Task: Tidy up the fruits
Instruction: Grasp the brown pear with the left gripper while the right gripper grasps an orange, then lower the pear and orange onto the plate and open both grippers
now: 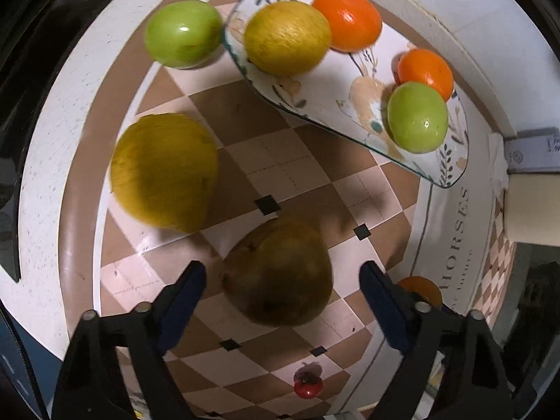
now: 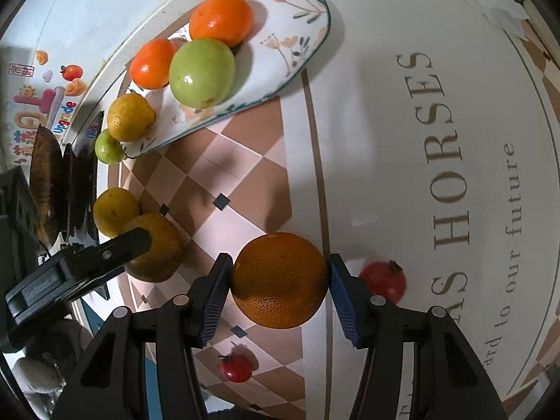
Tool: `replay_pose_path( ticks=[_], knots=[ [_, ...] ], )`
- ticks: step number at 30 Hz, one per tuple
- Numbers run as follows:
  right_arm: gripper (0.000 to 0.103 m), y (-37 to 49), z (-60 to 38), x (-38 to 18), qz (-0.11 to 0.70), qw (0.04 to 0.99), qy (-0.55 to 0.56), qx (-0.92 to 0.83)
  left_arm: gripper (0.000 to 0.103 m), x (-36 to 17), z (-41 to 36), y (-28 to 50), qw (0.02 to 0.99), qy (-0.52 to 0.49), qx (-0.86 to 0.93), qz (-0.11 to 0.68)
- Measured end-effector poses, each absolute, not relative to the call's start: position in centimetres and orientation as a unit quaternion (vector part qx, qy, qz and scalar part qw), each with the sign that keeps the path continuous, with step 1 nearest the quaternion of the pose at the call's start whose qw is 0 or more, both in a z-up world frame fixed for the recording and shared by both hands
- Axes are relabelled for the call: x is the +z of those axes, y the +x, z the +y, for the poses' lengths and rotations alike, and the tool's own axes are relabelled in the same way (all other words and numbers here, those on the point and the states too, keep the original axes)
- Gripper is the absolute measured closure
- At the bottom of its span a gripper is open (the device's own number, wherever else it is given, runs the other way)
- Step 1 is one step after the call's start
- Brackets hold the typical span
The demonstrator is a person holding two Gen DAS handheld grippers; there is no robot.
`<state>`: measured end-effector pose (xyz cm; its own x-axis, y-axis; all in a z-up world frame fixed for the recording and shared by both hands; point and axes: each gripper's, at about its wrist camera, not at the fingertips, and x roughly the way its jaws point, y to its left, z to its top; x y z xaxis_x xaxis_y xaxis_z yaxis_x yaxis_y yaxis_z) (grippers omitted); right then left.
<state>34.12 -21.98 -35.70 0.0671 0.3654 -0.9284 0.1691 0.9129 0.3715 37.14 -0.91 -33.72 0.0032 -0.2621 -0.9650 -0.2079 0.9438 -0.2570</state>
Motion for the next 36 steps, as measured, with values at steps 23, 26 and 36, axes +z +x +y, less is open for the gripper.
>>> replay_pose_path(
  ticks=[23,26,36],
  knots=[
    [0.045,34.0,-19.9,-36.6,0.687,0.708,0.149,0.071,0.038,-33.5,-3.5,35.2,0.716,-0.069,-0.021,0.695],
    [0.045,34.0,-19.7,-36.5,0.686,0.709,0.146,0.073,0.039,-32.6,-3.1,34.7,0.717,-0.074,-0.028,0.692],
    [0.046,36.1,-20.4,-31.6,0.639,0.739,0.191,0.096,0.038,-26.1,-3.2,38.9,0.745,-0.127,-0.076,0.651]
  ],
)
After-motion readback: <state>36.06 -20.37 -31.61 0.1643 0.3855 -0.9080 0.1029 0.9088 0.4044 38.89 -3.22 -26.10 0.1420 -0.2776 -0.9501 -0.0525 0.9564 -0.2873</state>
